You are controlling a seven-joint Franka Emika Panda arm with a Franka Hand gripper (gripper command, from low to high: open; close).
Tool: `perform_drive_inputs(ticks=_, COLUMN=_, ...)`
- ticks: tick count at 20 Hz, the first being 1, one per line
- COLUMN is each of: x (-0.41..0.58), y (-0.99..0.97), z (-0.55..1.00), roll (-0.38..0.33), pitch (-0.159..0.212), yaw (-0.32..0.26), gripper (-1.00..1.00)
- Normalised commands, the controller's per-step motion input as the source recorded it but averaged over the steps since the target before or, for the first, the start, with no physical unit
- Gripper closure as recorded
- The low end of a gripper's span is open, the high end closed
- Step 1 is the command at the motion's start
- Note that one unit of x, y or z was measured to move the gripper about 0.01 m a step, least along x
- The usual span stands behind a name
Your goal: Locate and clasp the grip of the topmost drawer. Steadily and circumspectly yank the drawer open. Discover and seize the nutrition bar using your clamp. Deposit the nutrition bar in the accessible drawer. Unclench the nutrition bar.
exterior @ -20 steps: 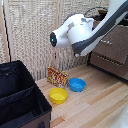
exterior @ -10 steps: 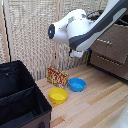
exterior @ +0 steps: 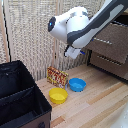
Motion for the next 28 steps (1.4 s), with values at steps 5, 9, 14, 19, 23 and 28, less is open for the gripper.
perform_drive_inputs(ticks=5, x=0.195, y=0.13, z=-0.05, roll=0.375, pitch=-0.039, yaw=-0.181, gripper=-1.0)
perform_drive_inputs(ticks=9, x=0.269, y=0.13, z=-0.06, roll=0.374, pitch=-0.05, yaw=-0.158, gripper=-1.0)
perform_drive_inputs(ticks=14, x=0.502, y=0.11, z=-0.1, roll=0.362, pitch=-0.087, yaw=-0.075, gripper=-1.0)
perform_drive_inputs(ticks=19, x=0.783, y=0.01, z=-0.08, roll=0.375, pitch=-0.081, yaw=0.002, gripper=-1.0)
perform_drive_inputs(ticks=23, x=0.801, y=0.0, z=-0.06, roll=0.375, pitch=-0.068, yaw=0.005, gripper=-1.0)
perform_drive_inputs(ticks=28, x=0.781, y=0.09, z=-0.03, roll=0.375, pitch=-0.04, yaw=0.009, gripper=-1.0)
